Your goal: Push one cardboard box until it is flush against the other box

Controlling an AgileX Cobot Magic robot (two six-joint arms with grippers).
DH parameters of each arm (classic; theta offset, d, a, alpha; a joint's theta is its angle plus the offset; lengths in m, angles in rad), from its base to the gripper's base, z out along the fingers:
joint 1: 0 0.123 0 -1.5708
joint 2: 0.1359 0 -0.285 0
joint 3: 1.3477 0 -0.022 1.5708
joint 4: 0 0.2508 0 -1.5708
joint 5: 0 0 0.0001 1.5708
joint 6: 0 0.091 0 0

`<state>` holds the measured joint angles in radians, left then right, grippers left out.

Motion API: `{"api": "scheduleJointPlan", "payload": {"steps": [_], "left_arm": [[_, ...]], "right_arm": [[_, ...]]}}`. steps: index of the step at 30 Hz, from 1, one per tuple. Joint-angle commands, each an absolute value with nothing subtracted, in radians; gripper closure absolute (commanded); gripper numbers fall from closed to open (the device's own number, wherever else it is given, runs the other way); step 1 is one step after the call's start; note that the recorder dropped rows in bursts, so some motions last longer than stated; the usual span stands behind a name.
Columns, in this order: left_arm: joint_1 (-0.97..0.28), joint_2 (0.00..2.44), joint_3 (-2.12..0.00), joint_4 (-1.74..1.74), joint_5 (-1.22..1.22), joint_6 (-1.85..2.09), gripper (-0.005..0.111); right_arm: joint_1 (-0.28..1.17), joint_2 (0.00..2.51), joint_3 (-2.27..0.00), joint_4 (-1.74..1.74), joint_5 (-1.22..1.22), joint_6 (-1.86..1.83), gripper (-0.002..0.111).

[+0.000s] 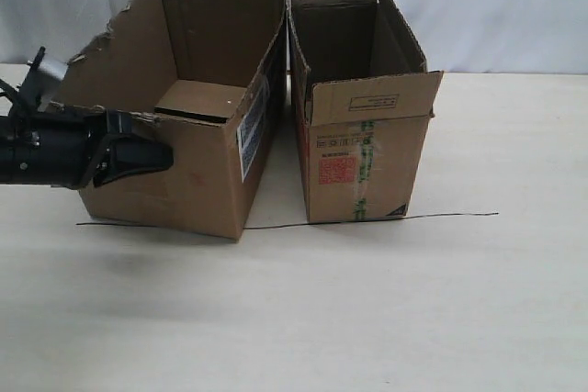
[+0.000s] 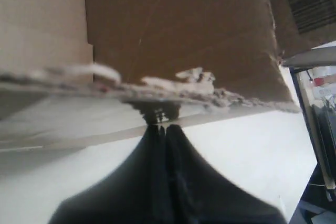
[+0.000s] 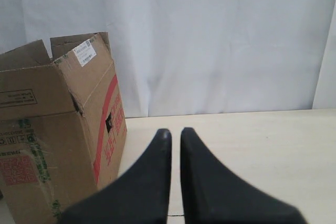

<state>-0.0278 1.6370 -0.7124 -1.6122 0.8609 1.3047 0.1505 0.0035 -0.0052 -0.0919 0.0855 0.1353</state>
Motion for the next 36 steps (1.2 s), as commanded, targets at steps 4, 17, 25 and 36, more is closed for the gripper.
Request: {"api": "scheduleJointPlan", "payload": {"steps": [4,17,25,36], "left_arm": [[-0.035,1.640,-0.713,-1.744,0.821,1.379,0.107],[-0.024,1.610,-0.713,-1.744,1.008,1.418,0.107],[0.184,1.436,-0.713,-1.692,1.118,1.418,0.107],[0.549,1.529,-0.716,-1.689,0.920,1.438,0.107]], "right_arm": [[0.154,0.000,0.000,-0.093,0.079,0.135,0.103],[0.154,0.000,0.000,-0.093,0.079,0.135,0.103],[0.154,0.000,0.000,-0.093,0.079,0.135,0.103],[0.154,0.000,0.000,-0.093,0.079,0.135,0.103]]}}
